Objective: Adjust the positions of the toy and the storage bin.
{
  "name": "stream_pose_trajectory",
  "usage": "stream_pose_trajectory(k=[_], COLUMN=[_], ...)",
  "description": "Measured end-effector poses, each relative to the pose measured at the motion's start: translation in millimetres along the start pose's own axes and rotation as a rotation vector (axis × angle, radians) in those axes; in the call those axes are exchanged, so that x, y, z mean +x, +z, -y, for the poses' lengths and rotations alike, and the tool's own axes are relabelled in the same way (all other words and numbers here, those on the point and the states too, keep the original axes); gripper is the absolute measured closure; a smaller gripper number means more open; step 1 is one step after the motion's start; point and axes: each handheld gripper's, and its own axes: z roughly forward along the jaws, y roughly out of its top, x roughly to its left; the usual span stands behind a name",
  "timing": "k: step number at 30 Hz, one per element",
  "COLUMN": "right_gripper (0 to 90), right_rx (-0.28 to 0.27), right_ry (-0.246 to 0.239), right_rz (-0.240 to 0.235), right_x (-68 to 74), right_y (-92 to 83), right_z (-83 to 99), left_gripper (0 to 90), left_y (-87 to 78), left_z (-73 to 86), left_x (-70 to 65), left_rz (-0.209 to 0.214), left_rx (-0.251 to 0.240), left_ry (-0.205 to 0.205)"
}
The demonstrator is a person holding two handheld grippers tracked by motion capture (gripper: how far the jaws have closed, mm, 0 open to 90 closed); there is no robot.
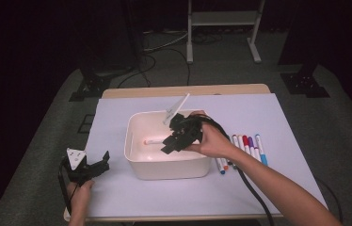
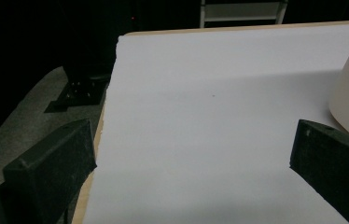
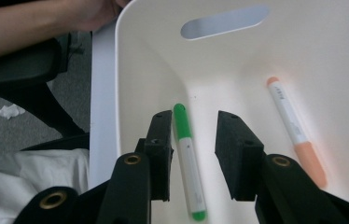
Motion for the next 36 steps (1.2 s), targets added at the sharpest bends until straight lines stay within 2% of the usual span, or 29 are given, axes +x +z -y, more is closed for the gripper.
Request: stream_pose_trajectory(k=[4,8,13,17,24,31,36], right_gripper=[61.4,57.4,54.6,53.6,51.7,51.5,51.2], right_rx=[-0.038,-0.077,-0.127,-0.156,-0.169,-0.174,-0.152], right_ry=[0.025,0.057,0.126,0.183,0.267,0.348,0.397], right_rz=[0.034,0.075,0.116,0.153,0.215,0.248,0.278], right_x=[2.0,1.2,-1.9,-4.1,-11.8,-21.3,-24.5], right_y=[-30.0,-57.7,-87.8,-105.3,-119.3,-118.4,-116.5], right_z=[14.8,38.2,73.4,100.1,148.5,191.6,216.4], left_gripper=[0.0,0.0,0.0,0.0,0.0,0.0,0.0], left_y=[0.0,-0.1,-0.1,-0.1,-0.1,0.0,0.0], left_z=[0.0,-0.1,-0.1,-0.1,0.0,0.0,0.0], left_x=[-0.3,-0.2,-0.1,-0.5,-0.7,-0.8,-0.7], left_rz=[-0.003,-0.004,-0.004,-0.006,-0.006,-0.008,-0.009], left_rx=[0.000,0.005,0.007,0.006,0.005,0.004,0.004], left_ry=[0.003,0.007,0.005,0.012,0.014,0.015,0.014])
